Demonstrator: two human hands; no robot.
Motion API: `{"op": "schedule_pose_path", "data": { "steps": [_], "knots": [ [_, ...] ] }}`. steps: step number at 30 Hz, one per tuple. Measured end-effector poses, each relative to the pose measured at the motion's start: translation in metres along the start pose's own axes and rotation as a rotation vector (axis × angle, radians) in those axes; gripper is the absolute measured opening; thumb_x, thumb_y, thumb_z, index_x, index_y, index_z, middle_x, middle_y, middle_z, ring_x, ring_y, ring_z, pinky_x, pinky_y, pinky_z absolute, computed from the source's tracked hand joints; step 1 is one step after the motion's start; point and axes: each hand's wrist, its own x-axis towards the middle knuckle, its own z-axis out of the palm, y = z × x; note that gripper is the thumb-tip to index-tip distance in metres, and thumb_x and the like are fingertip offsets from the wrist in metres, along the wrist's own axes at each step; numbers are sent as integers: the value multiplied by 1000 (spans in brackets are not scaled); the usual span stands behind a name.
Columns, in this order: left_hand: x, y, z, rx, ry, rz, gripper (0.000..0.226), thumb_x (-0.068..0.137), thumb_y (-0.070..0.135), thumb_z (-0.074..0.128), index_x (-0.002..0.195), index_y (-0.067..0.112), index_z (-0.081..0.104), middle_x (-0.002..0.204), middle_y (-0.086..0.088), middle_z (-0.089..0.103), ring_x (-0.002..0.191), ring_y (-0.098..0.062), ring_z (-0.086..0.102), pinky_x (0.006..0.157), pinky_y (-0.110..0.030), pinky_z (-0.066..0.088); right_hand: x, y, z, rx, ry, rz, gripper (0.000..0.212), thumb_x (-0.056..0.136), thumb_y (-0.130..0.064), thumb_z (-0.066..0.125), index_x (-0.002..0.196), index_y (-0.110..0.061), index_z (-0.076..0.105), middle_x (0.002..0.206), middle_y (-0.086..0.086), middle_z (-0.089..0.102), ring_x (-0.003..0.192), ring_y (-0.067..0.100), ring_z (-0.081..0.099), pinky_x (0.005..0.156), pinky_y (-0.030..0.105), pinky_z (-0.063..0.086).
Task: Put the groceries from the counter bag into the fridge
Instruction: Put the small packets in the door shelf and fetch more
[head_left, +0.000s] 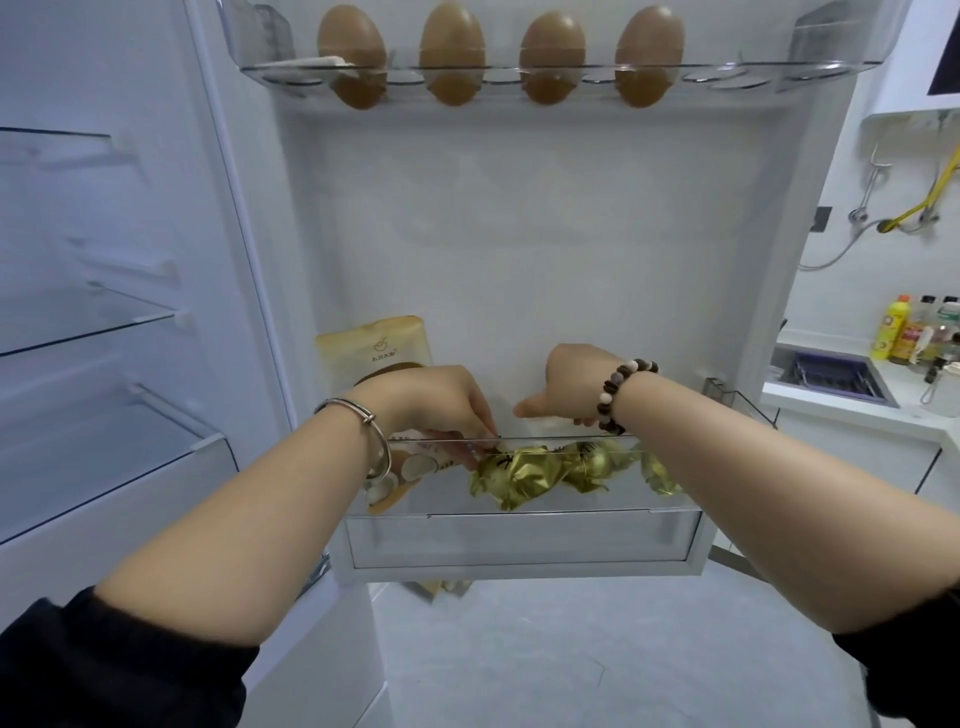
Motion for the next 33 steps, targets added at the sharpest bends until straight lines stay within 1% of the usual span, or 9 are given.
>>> {"op": "schedule_pose_path", "data": {
  "steps": [2,5,8,10,14,19,23,27,33],
  "knots": [
    [-1,-3,1,-31,5,7,8,86,9,66,89,7,73,82,-2,74,82,-20,72,84,-27,56,-1,3,2,31,-35,0,52,88,-50,55,57,-9,47,62,7,58,57,22,55,66,30,50],
    [-3,-5,5,-116,82,41,8,85,7,67,90,4,73,84,-7,74,79,-21,72,77,-26,58,-5,10,4,72,-64,9,47,89,-44,55,61,-7,51,70,10,60,59,23,53,66,30,49],
    [-2,0,10,-60,250,104,13,85,10,67,96,6,72,87,-8,73,72,-13,70,68,-21,57,-11,12,3,70,4,24,48,90,-44,53,88,2,66,83,12,66,71,25,60,68,32,50],
    [-1,7,13,59,350,146,18,87,16,63,102,10,71,91,-5,72,81,-15,69,78,-29,57,-16,14,1,74,146,27,46,92,-44,49,100,-2,66,97,11,68,87,26,62,72,32,48],
    [-3,28,25,372,678,281,30,93,28,52,117,17,65,117,-2,65,108,-19,58,90,-29,45,-37,30,-2,165,554,38,32,94,-36,45,110,-13,60,106,4,65,92,23,59,73,32,47],
    [9,58,56,567,897,650,46,91,33,53,131,10,53,145,-14,42,133,-31,37,107,-40,32,-73,71,6,79,1014,-75,34,90,-24,48,114,-2,58,119,14,58,107,32,55,82,40,49],
    [28,94,93,654,945,784,59,92,43,42,144,15,35,155,-14,22,144,-31,17,113,-48,21,-108,111,19,-78,1005,19,47,90,-31,39,124,-1,51,132,21,48,121,35,46,98,46,42],
    [43,136,139,614,921,892,60,93,44,36,146,18,29,157,-13,16,145,-30,8,114,-49,13,-154,153,32,-109,1012,185,52,89,-34,39,133,-5,42,141,18,39,130,31,34,108,47,31],
    [56,208,204,542,831,1106,61,94,43,35,149,22,19,159,-10,7,146,-29,-1,115,-49,2,-232,215,34,-197,992,447,56,88,-36,38,136,-8,39,147,15,33,137,29,24,111,51,26]
  ]
}}
